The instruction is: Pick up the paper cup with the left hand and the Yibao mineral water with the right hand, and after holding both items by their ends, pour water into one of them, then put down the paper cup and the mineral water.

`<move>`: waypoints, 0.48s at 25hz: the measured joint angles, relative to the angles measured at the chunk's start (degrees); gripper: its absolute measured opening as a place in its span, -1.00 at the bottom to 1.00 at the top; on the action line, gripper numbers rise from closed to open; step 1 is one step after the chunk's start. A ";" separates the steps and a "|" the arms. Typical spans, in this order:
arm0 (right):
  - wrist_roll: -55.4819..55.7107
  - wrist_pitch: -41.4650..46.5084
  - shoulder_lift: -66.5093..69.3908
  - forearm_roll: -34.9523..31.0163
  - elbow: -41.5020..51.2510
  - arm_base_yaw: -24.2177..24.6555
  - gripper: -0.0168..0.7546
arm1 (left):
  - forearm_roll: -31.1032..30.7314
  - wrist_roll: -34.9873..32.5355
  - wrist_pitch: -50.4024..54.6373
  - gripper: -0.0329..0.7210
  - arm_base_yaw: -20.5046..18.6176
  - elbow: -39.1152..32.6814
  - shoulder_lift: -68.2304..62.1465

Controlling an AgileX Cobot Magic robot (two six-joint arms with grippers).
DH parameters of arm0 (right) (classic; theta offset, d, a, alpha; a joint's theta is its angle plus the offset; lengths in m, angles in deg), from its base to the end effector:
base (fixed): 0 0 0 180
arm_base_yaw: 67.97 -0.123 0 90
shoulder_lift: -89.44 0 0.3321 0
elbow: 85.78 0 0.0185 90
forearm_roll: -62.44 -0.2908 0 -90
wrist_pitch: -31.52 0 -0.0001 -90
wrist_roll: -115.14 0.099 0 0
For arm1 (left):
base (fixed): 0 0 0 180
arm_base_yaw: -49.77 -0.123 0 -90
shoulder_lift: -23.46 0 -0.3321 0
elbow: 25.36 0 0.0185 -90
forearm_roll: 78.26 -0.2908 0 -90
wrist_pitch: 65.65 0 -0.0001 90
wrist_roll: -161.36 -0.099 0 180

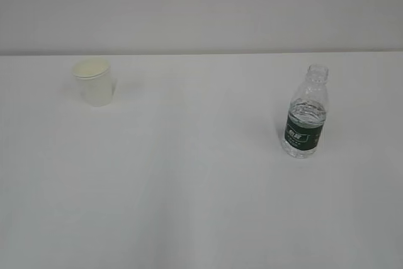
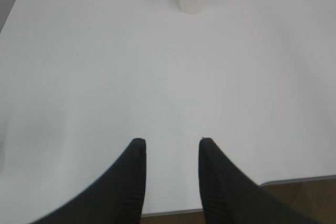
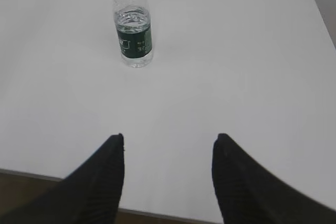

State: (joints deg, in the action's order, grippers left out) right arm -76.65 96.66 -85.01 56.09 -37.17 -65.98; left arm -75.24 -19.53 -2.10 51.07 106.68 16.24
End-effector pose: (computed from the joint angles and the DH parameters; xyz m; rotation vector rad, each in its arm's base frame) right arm -0.0193 0.0106 0.2923 -0.1901 2.0683 -0.0140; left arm -0.0147 -0.0043 0.2984 0.0442 2.0713 -0.0677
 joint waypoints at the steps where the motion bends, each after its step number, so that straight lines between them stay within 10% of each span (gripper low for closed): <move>1: 0.23 -0.13 0.00 -0.60 0.00 0.00 0.12 | 0.00 0.00 0.00 -0.28 0.00 0.00 0.00; 12: 0.49 -1.81 0.00 -7.07 0.00 0.00 0.12 | 2.66 0.00 -7.48 -0.28 0.00 1.08 0.00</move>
State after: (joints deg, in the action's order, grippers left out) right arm -76.16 94.85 -85.01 49.02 -37.17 -65.98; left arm -72.58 -19.53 -9.58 51.07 107.76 16.24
